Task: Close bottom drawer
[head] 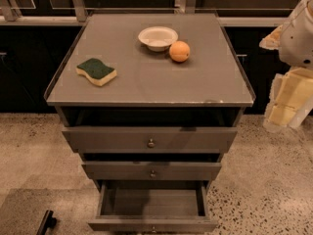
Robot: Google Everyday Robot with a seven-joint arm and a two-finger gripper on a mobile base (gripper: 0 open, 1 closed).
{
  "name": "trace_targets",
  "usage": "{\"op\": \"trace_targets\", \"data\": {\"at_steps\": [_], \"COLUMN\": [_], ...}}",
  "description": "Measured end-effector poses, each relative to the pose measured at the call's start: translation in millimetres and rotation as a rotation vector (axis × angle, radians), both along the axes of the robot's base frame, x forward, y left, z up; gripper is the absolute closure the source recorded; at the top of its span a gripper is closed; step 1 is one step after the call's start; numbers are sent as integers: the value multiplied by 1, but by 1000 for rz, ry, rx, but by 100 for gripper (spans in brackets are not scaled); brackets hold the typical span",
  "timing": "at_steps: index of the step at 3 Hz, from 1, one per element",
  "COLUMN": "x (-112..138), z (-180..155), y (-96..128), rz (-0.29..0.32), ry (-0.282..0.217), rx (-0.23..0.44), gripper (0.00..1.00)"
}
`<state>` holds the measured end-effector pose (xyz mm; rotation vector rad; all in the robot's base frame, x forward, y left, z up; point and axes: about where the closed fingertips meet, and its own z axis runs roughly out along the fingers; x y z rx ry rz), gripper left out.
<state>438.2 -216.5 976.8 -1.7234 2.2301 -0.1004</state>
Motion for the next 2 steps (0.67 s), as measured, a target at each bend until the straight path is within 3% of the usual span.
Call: {"op": "trace_targets", "data": {"at_steps": [1,2], "x": [0,-9], "z": [0,-14], "y": [0,-3], "rz": [0,-8], "ry": [0,-24], "rx": [0,49], "gripper": [0,0]}}
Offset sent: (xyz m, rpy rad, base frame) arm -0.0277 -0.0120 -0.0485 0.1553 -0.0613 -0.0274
